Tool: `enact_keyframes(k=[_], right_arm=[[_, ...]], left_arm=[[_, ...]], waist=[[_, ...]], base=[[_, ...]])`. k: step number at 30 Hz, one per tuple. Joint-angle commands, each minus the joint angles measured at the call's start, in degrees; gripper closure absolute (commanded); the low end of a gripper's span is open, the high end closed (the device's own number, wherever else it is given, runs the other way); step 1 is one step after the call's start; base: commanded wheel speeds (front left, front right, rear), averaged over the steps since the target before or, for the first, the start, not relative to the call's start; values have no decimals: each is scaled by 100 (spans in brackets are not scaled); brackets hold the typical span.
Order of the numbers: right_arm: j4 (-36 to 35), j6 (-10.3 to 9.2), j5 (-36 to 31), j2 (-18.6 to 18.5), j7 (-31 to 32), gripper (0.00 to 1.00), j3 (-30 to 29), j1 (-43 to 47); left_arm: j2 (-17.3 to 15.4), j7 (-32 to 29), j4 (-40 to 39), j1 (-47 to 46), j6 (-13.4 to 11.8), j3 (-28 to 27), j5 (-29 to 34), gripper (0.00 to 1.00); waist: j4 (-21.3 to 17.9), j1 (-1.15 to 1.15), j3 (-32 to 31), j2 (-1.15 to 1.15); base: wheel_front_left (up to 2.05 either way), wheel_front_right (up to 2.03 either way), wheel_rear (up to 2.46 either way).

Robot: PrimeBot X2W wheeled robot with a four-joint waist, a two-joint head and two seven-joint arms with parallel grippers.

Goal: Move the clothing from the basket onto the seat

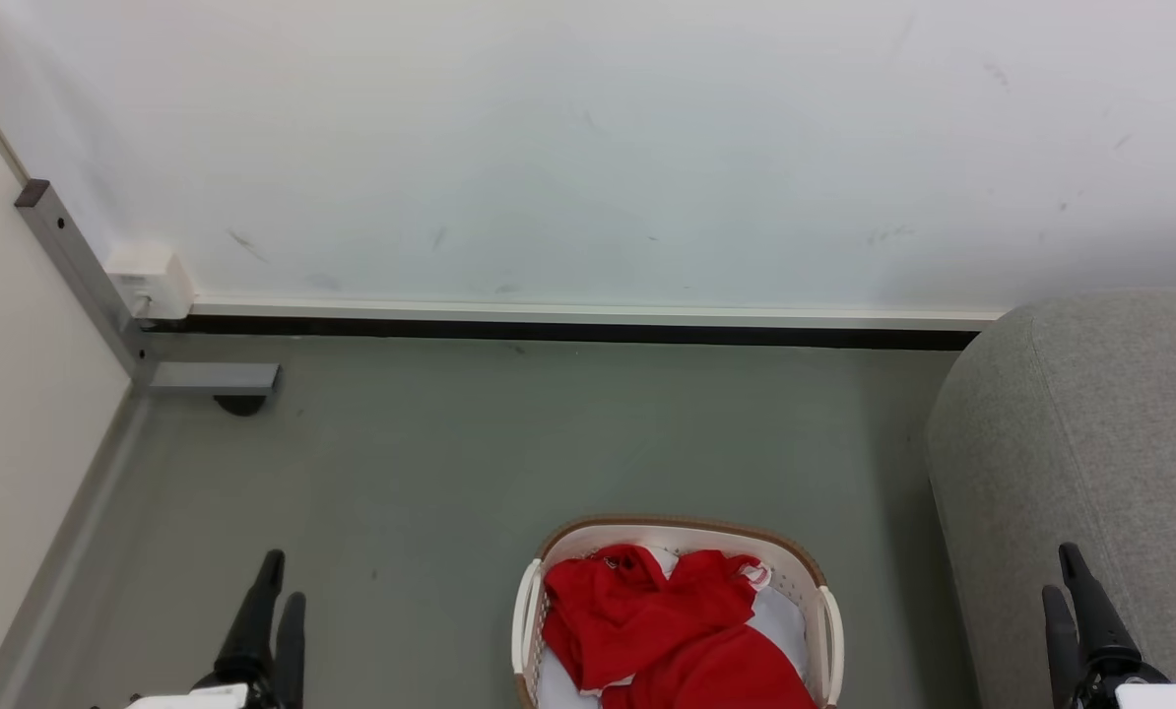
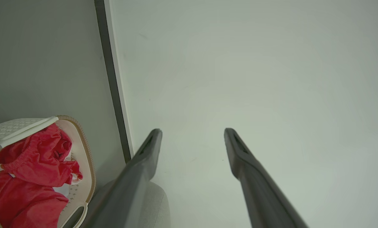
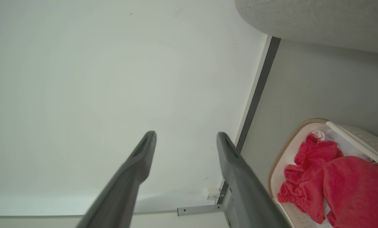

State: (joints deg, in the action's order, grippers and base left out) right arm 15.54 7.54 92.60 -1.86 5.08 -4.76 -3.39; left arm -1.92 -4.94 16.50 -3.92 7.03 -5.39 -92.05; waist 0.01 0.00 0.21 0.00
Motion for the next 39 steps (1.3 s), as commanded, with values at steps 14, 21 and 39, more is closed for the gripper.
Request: enact_keyframes(k=[14, 21, 39], right_arm=[[-469, -2, -925, -70, -425, 0, 318, -182], [-568, -2, -1653, -68, -569, 0, 358, -170], [-664, -3, -3735, -83, -945, 0, 690, -158]], left_arm=[[-47, 414, -327, -219, 18, -7, 1057, 0], [-54, 555, -445, -251, 22, 31, 1655, 0], [-72, 928, -631, -173, -316, 395, 4102, 0]], waist=[[-8, 0, 32, 0], [-24, 0, 52, 0], [-72, 0, 37, 0]], base=[[0, 0, 0], [0, 0, 0], [0, 0, 0]])
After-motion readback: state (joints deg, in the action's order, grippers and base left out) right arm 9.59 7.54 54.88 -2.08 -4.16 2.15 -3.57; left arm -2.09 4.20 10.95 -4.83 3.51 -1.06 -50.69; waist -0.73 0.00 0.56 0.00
